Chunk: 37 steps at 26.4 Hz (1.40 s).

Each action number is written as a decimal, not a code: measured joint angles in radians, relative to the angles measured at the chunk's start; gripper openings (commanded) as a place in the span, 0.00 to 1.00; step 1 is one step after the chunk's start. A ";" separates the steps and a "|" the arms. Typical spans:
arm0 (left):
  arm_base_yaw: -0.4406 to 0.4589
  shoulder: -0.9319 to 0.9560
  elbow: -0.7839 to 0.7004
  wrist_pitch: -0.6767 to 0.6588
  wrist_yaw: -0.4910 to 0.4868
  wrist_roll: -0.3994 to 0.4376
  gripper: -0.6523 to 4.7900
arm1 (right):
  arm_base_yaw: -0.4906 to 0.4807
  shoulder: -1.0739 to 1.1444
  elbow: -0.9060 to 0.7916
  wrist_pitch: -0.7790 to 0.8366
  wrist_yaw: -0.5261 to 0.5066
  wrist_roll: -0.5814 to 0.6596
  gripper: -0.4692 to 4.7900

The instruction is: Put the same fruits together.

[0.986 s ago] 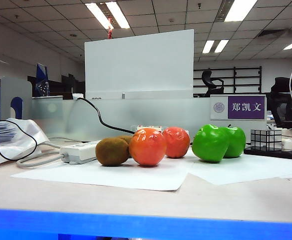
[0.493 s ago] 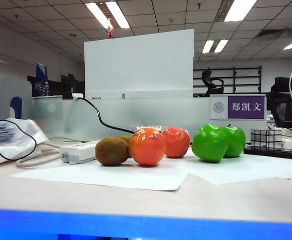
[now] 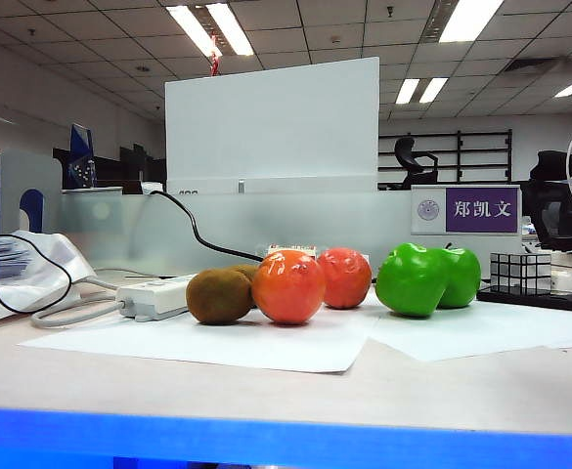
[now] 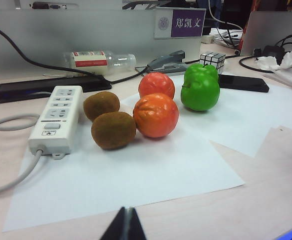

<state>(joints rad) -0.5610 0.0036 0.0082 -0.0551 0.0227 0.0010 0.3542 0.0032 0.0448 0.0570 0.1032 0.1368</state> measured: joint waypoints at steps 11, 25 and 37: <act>0.000 0.000 0.000 -0.003 0.000 0.000 0.11 | 0.000 0.000 0.000 0.005 0.026 0.000 0.09; 0.000 0.000 0.000 -0.009 0.000 0.000 0.11 | 0.000 0.000 0.000 0.005 0.026 0.000 0.09; 0.507 0.000 0.000 -0.010 -0.007 0.049 0.11 | 0.000 0.000 0.000 0.004 0.027 0.000 0.09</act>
<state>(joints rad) -0.0544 0.0032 0.0082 -0.0647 0.0158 0.0502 0.3546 0.0029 0.0448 0.0612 0.1299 0.1368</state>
